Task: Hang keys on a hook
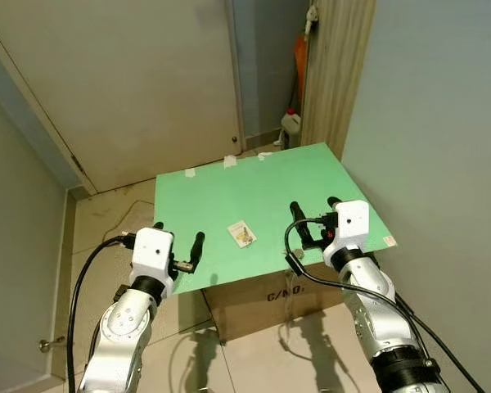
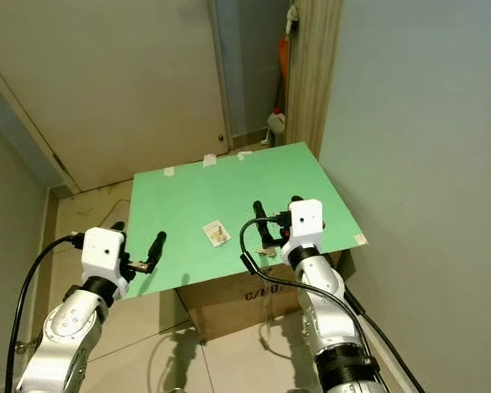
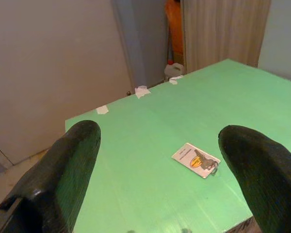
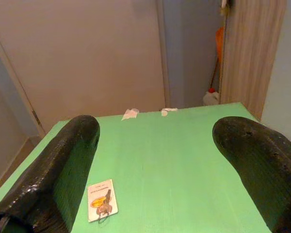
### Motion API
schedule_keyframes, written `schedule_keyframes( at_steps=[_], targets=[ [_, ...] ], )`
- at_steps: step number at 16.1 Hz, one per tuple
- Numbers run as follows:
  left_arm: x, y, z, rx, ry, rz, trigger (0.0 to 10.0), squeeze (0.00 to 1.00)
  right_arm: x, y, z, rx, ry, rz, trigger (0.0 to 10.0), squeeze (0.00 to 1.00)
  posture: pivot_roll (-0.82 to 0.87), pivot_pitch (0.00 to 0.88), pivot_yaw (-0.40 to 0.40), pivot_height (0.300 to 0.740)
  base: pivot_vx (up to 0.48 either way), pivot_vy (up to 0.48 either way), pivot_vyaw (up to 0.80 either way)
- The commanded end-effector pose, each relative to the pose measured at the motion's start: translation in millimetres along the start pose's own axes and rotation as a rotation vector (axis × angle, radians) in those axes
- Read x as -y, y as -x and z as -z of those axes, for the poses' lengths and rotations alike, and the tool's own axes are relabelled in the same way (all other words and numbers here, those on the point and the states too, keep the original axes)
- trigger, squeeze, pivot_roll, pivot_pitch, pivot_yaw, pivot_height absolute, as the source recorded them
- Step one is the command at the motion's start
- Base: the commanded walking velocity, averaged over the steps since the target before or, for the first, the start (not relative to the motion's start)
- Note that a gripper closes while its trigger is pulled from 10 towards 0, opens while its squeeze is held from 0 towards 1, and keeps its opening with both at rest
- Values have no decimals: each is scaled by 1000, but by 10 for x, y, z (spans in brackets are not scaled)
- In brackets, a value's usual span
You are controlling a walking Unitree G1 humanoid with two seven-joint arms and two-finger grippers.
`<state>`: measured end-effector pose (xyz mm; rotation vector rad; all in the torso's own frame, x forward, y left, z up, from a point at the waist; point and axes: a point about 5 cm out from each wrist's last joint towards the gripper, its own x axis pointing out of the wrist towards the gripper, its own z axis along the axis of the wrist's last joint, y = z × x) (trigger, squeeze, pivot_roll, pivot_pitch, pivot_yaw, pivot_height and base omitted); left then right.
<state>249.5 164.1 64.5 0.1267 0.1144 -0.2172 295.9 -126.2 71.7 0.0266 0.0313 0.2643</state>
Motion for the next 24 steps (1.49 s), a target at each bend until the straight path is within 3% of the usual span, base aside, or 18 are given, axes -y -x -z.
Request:
schedule_keyframes(
  at_steps=[1, 7, 10, 13, 14, 16, 24],
  targets=[
    [-20, -40, -39, 7, -24, -6, 10000, 0, -58, -46, -25, 12, 8, -20, 10000, 0, -128, 0, 113, 740, 458, 0, 0],
    [21, -172, -154, 27, -123, 16, 10000, 0, -121, -93, -28, 14, 17, -32, 10000, 0, -121, 0, 114, 740, 461, 0, 0],
    [74, -251, -205, 33, -114, 42, 10000, 0, -137, -94, -16, 12, 20, -39, 10000, 0, -122, 0, 115, 740, 480, 0, 0],
    [151, -300, -220, 28, -125, 79, 10000, 0, -143, -91, -4, 7, 21, -41, 10000, 0, -125, 0, 114, 740, 480, 0, 0],
    [245, -334, -217, 17, -138, 135, 10000, 0, -147, -86, 11, 1, 21, -43, 10000, 0, -125, 0, 114, 740, 480, 0, 0],
    [340, -368, -290, 66, -152, 168, 10000, 0, -154, -74, 35, -8, 22, -45, 10000, 0, -130, 1, 117, 740, 480, 0, 0],
    [330, -292, -221, 25, -115, 178, 10000, 0, -147, -23, 173, -73, 9, -32, 10000, 0, -105, 43, 128, 740, 0, 0, 0]
  ],
)
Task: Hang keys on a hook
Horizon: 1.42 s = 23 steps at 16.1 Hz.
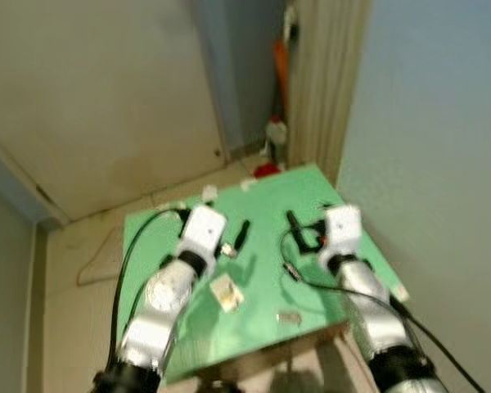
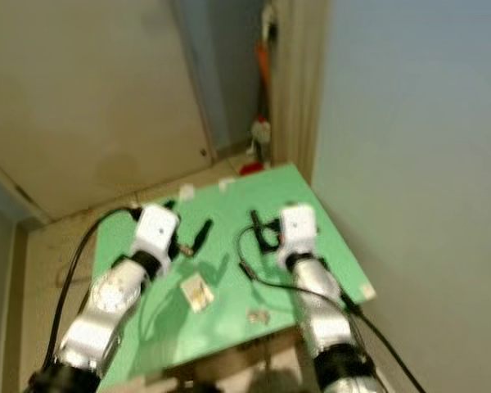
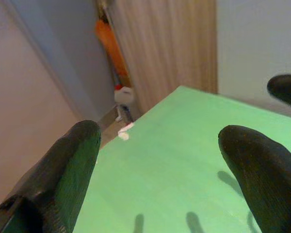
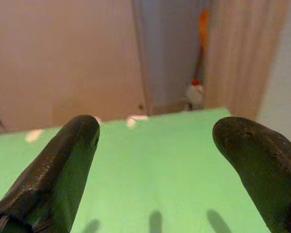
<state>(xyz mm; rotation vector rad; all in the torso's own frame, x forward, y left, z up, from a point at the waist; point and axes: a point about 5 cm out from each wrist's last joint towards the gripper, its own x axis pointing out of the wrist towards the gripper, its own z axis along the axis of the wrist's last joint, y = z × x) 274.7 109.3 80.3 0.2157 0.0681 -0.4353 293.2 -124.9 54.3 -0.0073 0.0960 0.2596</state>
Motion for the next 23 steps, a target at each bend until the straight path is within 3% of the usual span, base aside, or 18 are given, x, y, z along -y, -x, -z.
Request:
schedule_keyframes(
  at_steps=[1, 5, 6, 8, 12, 15, 19, 23],
  targets=[
    [-149, 119, 63, -36, -15, -44, 10000, 0, -122, -45, 29, -23, -27, -25, 10000, 0, -92, 57, 131, 740, 0, 0, 0],
    [-366, 465, 141, -98, -65, -106, 10000, 0, -9, 3, 182, -93, -84, 55, 10000, 0, -37, 137, 148, 740, 0, 0, 0],
    [-433, 726, 221, -153, -76, -139, 10000, 0, -4, 124, 325, -146, -115, 72, 10000, 0, 1, 185, 155, 740, 0, 0, 0],
    [-443, 902, 291, -205, -82, -154, 10000, 0, -64, 242, 502, -212, -141, 63, 10000, 0, 21, 198, 155, 740, 0, 0, 0],
    [-458, 1042, 196, -220, -103, -174, 10000, 0, -177, 322, 797, -353, -131, 21, 10000, 0, 98, 241, 150, 740, 0, 0, 0],
    [-504, 1191, 204, -255, -100, -220, 10000, 0, -253, 286, 770, -344, -155, 8, 10000, 0, 112, 251, 137, 740, 0, 0, 0],
    [-444, 1185, 167, -240, -75, -244, 10000, 0, -363, 245, 785, -346, -154, -31, 10000, 0, 113, 260, 124, 740, 0, 0, 0],
    [-323, 1111, 144, -219, -28, -209, 10000, 0, -382, 164, 664, -272, -74, -63, 10000, 0, 95, 256, 115, 740, 186, 0, 0]
  ],
)
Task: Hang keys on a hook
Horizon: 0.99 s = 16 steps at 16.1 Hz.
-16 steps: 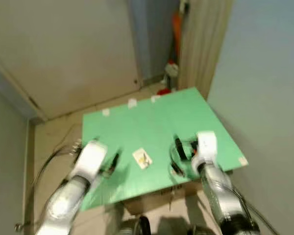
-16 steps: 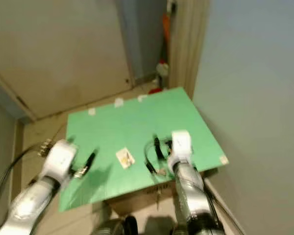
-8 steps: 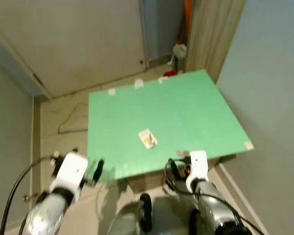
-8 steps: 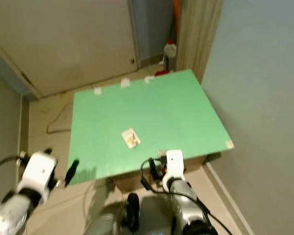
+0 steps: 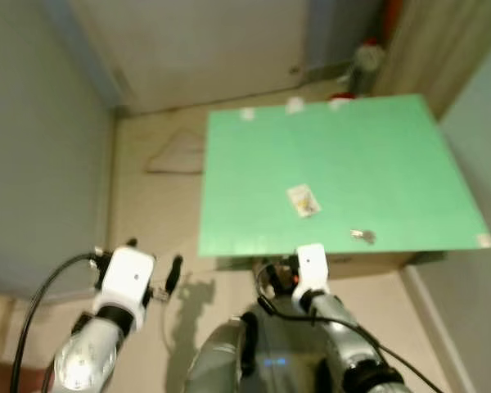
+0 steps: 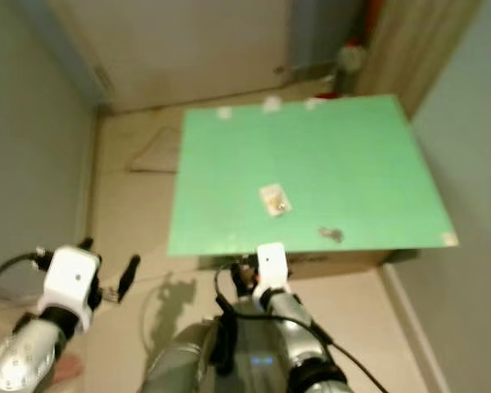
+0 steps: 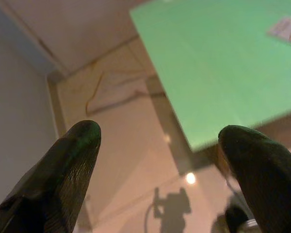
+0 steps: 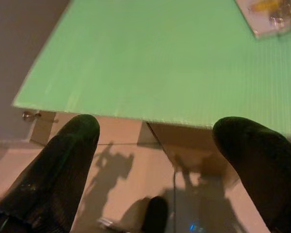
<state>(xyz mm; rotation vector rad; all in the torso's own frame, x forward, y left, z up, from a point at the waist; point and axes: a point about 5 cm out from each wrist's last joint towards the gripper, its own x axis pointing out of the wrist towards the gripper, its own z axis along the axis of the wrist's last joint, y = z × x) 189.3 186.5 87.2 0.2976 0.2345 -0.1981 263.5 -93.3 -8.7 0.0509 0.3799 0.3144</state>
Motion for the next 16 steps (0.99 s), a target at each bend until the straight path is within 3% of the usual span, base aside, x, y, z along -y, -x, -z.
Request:
schedule_keyframes(
  at_steps=[1, 5, 8, 13, 16],
  targets=[
    [13, -1, 28, -18, 1, 9, 10000, 0, -11, 14, 6, 10, 27, -7, 10000, 0, 87, 252, 113, 740, 480, 0, 0],
    [84, -189, -6, -8, -25, 31, 10000, 0, -53, 10, -52, 45, 44, -34, 10000, 0, 46, 223, 104, 740, 472, 0, 0],
    [90, -208, -13, -8, -47, 50, 10000, 0, -47, 5, -56, 45, 45, -30, 10000, 0, 47, 230, 109, 740, 386, -201, 0],
    [212, -249, -19, -4, -107, 131, 10000, 0, -96, -3, -48, 41, 49, -32, 10000, 0, 52, 235, 118, 740, 0, -452, 0],
    [234, -243, -31, -1, -97, 108, 10000, 0, -97, 16, -3, 23, 62, -28, 10000, 0, 48, 245, 116, 740, 0, 0, 0]
  ],
)
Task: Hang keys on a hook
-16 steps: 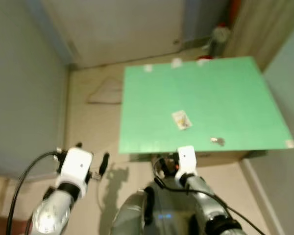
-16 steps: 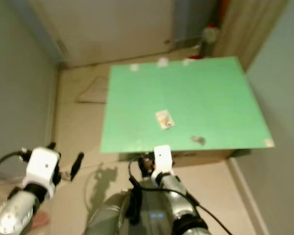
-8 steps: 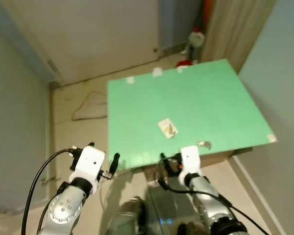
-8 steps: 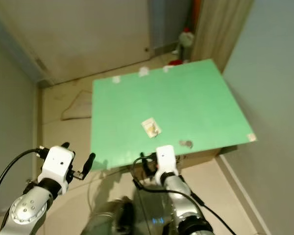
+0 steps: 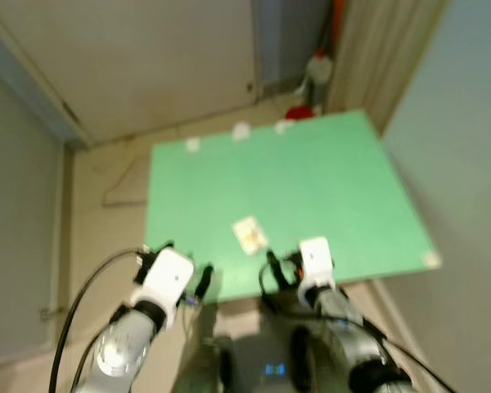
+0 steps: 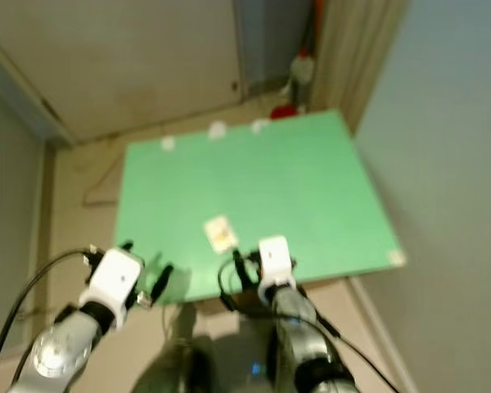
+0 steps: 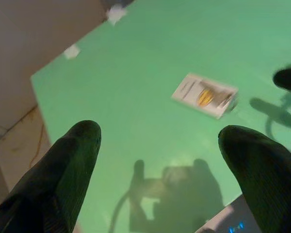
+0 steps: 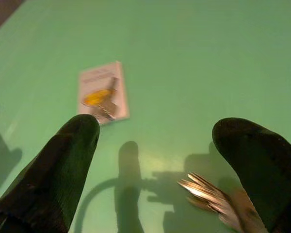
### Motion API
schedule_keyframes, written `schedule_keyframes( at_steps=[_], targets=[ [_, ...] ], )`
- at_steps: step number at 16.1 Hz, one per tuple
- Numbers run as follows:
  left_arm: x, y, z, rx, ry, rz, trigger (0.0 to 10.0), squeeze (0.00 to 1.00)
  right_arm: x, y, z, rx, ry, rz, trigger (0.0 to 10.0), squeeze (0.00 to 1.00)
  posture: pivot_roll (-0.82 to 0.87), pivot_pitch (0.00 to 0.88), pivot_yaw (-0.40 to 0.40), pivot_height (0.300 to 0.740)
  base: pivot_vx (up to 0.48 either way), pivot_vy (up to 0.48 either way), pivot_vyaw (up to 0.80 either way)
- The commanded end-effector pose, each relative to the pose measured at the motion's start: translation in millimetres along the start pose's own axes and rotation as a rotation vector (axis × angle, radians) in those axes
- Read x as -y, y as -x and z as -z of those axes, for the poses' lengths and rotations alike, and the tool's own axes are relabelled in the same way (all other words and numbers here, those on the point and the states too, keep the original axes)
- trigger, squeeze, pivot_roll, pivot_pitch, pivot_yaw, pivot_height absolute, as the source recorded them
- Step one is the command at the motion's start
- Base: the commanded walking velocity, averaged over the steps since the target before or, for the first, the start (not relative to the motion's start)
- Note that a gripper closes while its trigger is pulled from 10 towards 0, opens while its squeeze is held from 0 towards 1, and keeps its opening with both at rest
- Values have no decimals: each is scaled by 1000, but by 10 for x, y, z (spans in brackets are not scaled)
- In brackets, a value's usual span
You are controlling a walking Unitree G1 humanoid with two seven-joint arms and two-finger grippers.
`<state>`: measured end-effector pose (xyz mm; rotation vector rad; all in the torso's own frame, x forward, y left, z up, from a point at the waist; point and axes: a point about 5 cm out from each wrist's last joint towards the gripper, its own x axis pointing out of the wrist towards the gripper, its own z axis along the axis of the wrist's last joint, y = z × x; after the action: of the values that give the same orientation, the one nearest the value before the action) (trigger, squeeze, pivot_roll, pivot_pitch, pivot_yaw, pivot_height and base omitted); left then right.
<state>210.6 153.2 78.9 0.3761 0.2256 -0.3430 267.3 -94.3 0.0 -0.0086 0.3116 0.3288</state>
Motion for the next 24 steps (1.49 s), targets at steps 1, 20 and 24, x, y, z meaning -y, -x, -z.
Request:
schedule_keyframes(
  at_steps=[1, 20, 24],
  targets=[
    [-49, 46, 43, -22, 8, -33, 10000, 0, -112, 26, 93, -37, -11, -25, 10000, 0, 48, 248, 115, 740, 0, 0, 0],
    [18, 311, 135, -77, 72, -73, 10000, 0, -38, -175, -196, 45, 21, 104, 10000, 0, 103, 318, 99, 740, 0, 0, 0],
    [36, 379, 162, -96, 71, -61, 10000, 0, 64, -206, -230, 37, 6, 164, 10000, 0, 112, 329, 107, 740, 0, 0, 0]
  ],
)
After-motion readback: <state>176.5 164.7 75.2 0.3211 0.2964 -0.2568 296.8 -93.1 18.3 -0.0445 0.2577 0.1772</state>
